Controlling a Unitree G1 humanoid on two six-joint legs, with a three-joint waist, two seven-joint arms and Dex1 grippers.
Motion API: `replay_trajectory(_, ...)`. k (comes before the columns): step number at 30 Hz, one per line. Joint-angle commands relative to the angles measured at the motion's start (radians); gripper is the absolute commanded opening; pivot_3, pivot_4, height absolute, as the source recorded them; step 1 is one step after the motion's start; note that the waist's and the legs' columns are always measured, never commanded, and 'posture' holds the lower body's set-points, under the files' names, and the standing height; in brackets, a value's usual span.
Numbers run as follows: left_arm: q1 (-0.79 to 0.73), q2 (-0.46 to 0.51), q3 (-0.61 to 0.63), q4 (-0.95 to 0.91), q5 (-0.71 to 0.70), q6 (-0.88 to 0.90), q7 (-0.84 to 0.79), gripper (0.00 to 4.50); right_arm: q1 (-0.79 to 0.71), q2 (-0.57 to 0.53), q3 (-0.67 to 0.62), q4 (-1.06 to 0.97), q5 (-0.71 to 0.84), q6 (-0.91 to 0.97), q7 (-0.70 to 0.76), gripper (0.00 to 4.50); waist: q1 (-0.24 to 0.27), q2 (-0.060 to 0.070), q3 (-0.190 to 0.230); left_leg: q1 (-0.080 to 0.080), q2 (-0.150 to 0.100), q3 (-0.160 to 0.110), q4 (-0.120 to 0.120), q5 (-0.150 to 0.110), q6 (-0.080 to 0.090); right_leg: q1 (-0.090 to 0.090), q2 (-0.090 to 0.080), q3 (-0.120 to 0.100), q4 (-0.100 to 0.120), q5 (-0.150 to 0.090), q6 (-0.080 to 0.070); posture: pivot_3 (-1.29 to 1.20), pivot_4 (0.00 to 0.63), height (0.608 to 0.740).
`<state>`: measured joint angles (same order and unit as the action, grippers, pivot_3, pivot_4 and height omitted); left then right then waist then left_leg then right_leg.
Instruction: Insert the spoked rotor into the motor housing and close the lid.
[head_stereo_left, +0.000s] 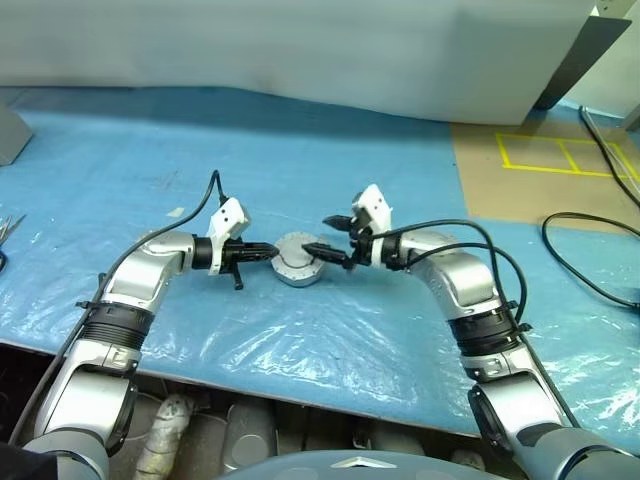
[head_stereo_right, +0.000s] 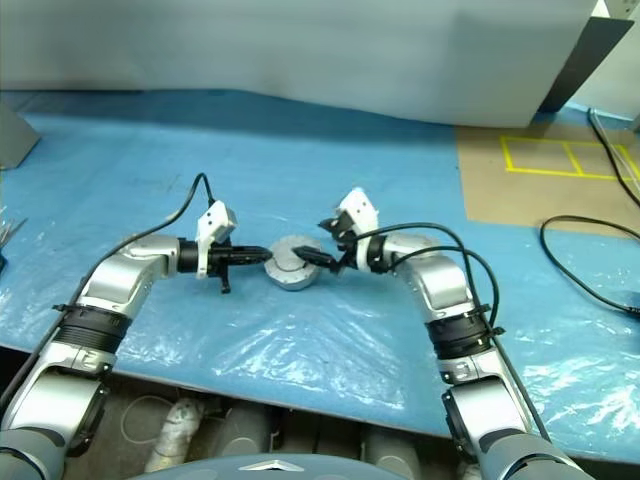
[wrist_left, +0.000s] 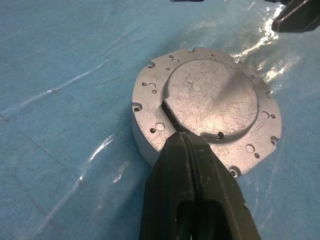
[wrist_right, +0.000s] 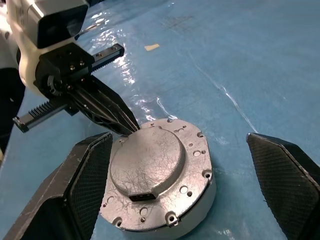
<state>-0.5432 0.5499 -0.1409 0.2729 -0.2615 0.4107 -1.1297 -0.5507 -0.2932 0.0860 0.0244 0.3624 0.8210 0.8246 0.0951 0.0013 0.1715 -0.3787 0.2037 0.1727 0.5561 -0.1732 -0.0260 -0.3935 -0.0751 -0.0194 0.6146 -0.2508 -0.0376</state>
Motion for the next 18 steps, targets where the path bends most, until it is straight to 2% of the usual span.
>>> replay_trajectory(1, 0.005, -0.009, -0.025, 0.013, 0.022, 0.0, 0.002, 0.0, 0.026, -0.008, -0.105, 0.01, 0.135, 0.232, -0.017, 4.47, 0.003, 0.0, 0.0, 0.0, 0.0, 0.0, 0.0, 0.0, 0.0, 0.0, 0.0, 0.0, 0.0, 0.0, 0.0, 0.0, 0.15, 0.74)
replay_trajectory(7, 0.004, -0.013, -0.023, 0.025, 0.027, -0.009, 0.003, 0.0, 0.068, 0.024, -0.167, -0.003, 0.257, 0.428, -0.046, 4.47, 0.003, 0.001, 0.0, -0.001, 0.0, 0.0, 0.0, 0.0, 0.0, -0.001, 0.0, -0.001, 0.0, 0.0, 0.0, 0.0, 0.15, 0.74)
replay_trajectory(18, -0.008, -0.011, -0.022, 0.049, 0.038, -0.024, -0.004, 0.0, 0.055, 0.163, -0.224, 0.135, 0.26, 0.396, -0.195, 4.47, 0.003, 0.002, 0.0, 0.0, 0.0, 0.0, 0.0, 0.0, 0.0, -0.001, -0.001, 0.0, 0.001, 0.0, 0.0, 0.0, 0.15, 0.74)
